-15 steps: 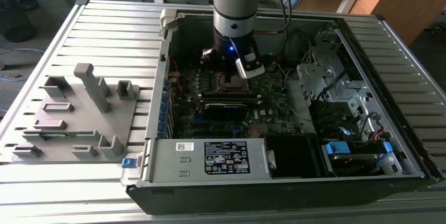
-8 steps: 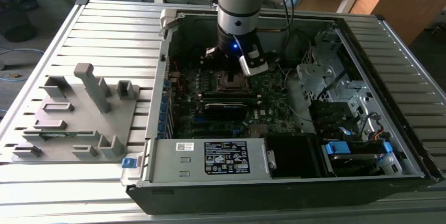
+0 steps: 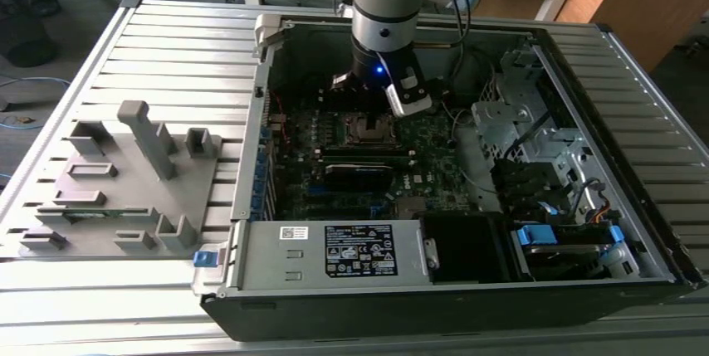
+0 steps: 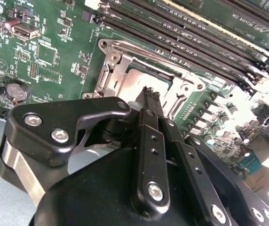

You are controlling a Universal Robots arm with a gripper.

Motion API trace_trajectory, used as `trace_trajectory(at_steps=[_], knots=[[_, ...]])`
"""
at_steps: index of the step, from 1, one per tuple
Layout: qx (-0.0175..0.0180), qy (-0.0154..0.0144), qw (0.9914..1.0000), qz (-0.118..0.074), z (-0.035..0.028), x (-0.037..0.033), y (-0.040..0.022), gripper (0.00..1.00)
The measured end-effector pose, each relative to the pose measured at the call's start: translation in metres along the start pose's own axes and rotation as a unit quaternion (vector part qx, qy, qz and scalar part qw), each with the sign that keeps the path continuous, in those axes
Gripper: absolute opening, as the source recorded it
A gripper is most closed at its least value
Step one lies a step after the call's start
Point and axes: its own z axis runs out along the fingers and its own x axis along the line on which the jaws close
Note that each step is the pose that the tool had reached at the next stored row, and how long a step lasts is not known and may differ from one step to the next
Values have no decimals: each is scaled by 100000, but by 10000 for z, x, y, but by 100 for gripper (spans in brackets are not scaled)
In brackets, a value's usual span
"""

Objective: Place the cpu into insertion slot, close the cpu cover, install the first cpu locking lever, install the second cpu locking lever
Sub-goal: 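Install the second cpu locking lever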

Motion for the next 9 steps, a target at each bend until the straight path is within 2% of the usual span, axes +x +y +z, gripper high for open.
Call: trace_trajectory(at_steps=[9], knots=[[-13, 0, 100000, 1, -22, -4, 5, 11]])
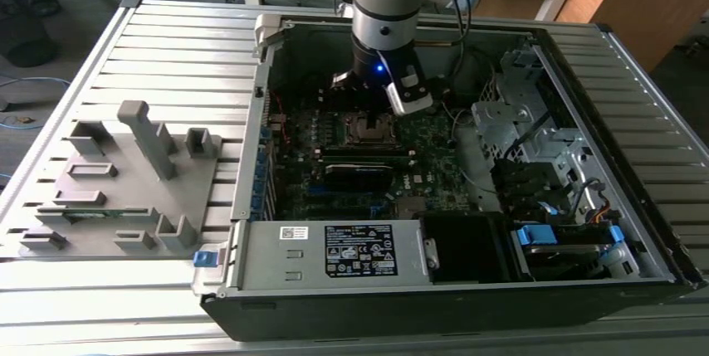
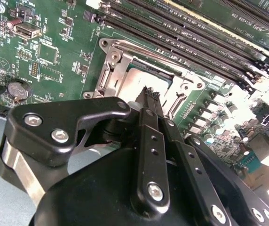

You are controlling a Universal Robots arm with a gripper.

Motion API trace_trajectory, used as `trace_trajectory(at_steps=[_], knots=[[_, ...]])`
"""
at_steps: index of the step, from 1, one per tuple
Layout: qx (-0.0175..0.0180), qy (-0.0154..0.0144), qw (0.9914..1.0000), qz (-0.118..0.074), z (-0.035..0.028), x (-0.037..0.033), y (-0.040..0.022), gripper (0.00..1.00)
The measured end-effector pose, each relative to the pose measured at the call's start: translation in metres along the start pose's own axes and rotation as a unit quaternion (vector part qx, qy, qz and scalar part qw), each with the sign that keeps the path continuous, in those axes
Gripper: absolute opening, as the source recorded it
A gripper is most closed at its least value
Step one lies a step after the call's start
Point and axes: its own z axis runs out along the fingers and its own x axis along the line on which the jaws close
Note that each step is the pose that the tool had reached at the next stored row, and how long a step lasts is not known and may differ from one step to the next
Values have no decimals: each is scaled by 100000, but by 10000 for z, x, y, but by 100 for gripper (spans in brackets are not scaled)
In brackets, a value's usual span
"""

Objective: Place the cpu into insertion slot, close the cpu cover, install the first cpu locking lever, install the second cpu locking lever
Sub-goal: 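Install the second cpu locking lever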

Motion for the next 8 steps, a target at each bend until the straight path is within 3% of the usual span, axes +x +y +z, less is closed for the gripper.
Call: trace_trajectory(at_steps=[8], knots=[[14, 1, 100000, -1, 1, -19, 10, 11]])
